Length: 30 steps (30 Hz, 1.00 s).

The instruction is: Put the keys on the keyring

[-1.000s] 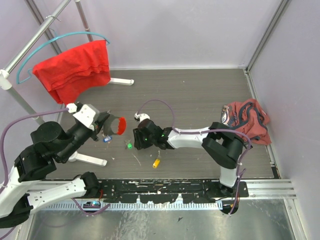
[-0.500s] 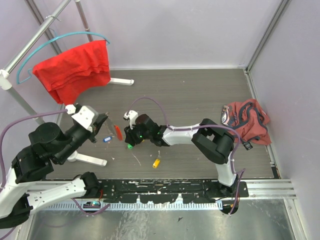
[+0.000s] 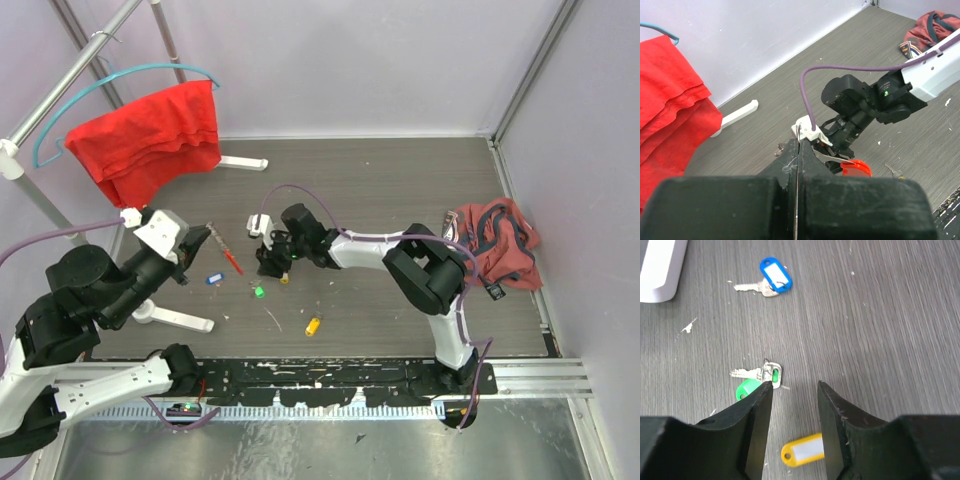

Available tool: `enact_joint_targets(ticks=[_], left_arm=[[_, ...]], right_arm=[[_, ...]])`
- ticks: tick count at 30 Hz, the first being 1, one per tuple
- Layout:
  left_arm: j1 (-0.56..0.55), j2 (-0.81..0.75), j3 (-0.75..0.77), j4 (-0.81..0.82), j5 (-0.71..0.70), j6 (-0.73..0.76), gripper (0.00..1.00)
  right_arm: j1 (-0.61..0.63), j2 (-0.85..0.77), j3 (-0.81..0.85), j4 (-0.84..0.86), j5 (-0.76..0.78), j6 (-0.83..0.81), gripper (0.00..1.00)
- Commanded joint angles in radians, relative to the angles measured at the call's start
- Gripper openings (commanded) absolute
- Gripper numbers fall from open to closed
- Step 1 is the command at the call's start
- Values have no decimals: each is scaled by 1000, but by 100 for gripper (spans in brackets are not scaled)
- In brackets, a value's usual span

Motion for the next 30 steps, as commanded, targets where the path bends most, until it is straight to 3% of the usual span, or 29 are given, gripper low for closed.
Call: enact_joint_targets(ticks=[1, 14, 30], left_arm=[[1, -6, 36, 13, -14, 18, 0], [1, 20, 24, 26, -35, 53, 0], [1, 22, 18, 26, -34, 65, 0]], right_arm=[[-1, 48, 111, -99, -125, -142, 47], [2, 133, 253, -257, -238, -217, 46], [26, 195, 341, -308, -231, -231, 45]])
